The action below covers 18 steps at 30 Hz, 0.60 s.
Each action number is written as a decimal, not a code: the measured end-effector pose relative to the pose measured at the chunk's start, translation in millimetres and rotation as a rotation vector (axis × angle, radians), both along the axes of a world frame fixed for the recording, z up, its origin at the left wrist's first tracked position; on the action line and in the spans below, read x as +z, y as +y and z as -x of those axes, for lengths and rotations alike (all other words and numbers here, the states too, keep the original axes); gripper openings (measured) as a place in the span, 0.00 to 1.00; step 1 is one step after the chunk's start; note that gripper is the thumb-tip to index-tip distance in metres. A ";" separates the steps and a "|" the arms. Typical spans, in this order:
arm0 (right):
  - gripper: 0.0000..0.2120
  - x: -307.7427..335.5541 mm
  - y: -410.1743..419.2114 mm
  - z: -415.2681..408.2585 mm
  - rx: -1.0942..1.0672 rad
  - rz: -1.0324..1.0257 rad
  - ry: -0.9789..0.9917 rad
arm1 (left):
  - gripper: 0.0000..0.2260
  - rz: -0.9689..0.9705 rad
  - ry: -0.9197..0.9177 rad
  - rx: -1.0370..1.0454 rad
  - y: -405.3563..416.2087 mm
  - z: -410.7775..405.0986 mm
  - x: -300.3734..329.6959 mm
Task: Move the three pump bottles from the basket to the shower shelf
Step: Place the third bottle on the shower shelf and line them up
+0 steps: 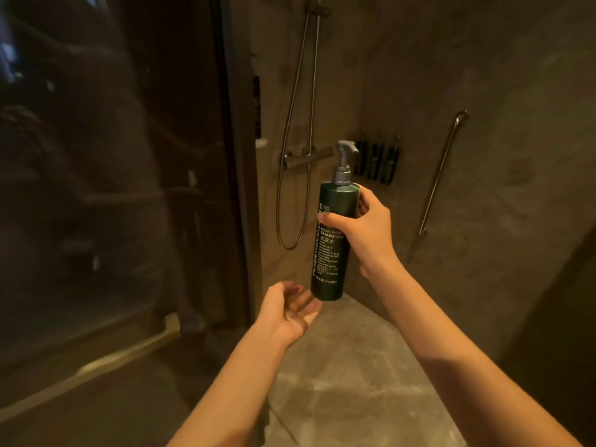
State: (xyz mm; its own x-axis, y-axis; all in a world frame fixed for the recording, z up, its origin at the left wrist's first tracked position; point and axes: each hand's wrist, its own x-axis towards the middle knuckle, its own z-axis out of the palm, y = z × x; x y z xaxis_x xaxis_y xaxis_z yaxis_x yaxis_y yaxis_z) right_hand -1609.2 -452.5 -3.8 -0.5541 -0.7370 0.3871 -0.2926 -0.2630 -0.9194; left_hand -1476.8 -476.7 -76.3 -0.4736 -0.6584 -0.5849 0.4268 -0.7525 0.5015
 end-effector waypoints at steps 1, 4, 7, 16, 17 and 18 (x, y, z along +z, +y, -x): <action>0.29 7.9 -21.2 10.0 -0.007 0.012 0.015 | 0.09 0.010 0.020 -0.003 -23.4 9.9 5.6; 0.29 32.0 -76.2 39.2 -0.032 0.051 0.050 | 0.11 0.035 0.062 -0.006 -89.2 40.8 27.9; 0.28 46.5 -123.2 70.1 -0.047 0.089 0.064 | 0.10 0.055 0.090 -0.001 -142.2 77.4 41.2; 0.30 19.6 -237.4 150.4 0.071 -0.007 0.070 | 0.10 0.017 0.096 0.061 -235.2 150.1 20.0; 0.30 20.6 -253.7 158.6 0.104 -0.013 0.073 | 0.08 0.030 0.089 0.081 -248.5 157.7 19.4; 0.30 23.0 -270.8 166.6 0.138 -0.013 0.071 | 0.07 0.040 0.092 0.108 -262.0 165.2 19.9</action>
State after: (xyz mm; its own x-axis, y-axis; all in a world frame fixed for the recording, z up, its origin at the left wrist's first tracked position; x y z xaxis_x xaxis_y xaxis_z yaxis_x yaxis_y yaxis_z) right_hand -1775.9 -723.4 19.1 -0.4191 -0.8090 0.4121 -0.3190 -0.2937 -0.9011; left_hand -1642.0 -738.6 -56.5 -0.4488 -0.7308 -0.5144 0.5499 -0.6795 0.4857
